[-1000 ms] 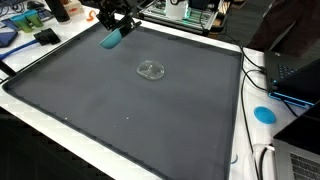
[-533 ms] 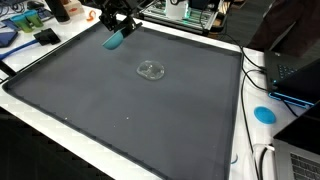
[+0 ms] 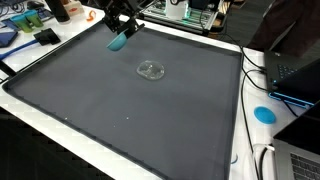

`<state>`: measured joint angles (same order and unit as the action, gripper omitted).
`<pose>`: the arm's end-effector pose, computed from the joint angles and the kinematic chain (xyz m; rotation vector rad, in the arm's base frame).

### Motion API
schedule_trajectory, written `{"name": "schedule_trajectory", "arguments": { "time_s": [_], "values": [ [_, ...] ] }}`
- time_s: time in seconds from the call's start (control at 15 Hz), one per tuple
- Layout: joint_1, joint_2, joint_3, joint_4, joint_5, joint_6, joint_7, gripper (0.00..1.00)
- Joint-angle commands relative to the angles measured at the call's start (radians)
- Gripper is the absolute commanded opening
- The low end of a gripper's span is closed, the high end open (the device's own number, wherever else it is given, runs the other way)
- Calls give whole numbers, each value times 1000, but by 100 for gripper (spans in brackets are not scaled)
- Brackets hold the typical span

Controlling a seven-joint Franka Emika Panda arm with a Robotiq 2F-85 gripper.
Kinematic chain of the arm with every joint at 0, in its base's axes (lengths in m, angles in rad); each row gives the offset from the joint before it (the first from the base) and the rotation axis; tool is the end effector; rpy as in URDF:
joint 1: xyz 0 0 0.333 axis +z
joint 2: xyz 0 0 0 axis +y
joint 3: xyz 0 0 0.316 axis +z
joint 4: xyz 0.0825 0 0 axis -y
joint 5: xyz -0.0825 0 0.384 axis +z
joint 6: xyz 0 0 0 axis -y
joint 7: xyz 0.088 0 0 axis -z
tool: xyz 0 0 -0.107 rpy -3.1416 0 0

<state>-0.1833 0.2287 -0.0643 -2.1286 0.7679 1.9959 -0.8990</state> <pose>0.5323 -0.0904 0.2891 -2.4301 -0.2344 -0.0641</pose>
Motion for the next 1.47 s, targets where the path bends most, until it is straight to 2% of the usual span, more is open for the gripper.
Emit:
{"name": "schedule_trajectory", "arguments": {
  "time_s": [0.0,1.0,1.4],
  "values": [
    [11,-17,1,-31,9,23,-7,28],
    [74,-23,26,-43,-45,133,58,28],
    [98,-24,44,-36,-111,169,116,28]
  ]
}}
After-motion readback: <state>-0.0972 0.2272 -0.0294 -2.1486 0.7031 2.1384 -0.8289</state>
